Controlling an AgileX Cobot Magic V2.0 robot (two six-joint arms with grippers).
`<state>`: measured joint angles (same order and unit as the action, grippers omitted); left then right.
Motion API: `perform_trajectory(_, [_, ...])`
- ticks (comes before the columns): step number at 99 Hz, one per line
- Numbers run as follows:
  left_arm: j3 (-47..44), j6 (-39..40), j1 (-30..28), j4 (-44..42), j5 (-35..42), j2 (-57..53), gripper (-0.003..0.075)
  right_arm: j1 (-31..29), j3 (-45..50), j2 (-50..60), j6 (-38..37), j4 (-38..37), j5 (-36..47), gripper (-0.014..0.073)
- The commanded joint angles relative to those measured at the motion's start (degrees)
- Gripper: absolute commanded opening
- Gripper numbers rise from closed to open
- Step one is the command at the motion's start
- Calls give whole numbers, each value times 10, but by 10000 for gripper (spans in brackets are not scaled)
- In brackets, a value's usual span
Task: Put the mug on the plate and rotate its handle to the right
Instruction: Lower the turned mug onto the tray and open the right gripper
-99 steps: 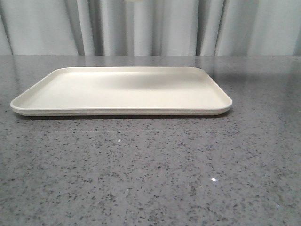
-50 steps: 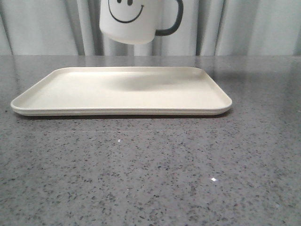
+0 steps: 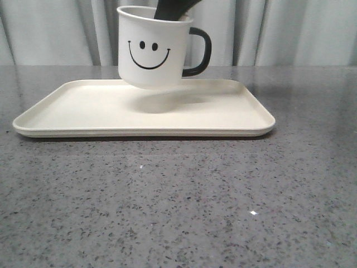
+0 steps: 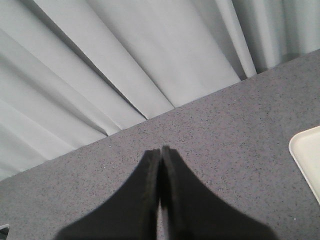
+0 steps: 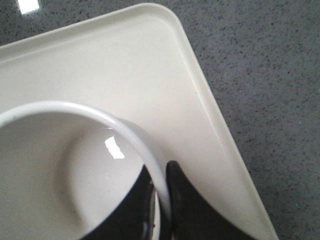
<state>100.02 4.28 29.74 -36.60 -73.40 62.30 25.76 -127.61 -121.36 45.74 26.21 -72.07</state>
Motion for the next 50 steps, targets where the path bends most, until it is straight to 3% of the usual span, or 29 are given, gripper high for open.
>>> perform_trajectory(1, [11,7,3,-16,11,-7,-20,-2,-1,33,5,16,-45,-64])
perform_trajectory(50, [11,7,3,-16,11,-7,-20,-1,16,29,5,16,-45,-64])
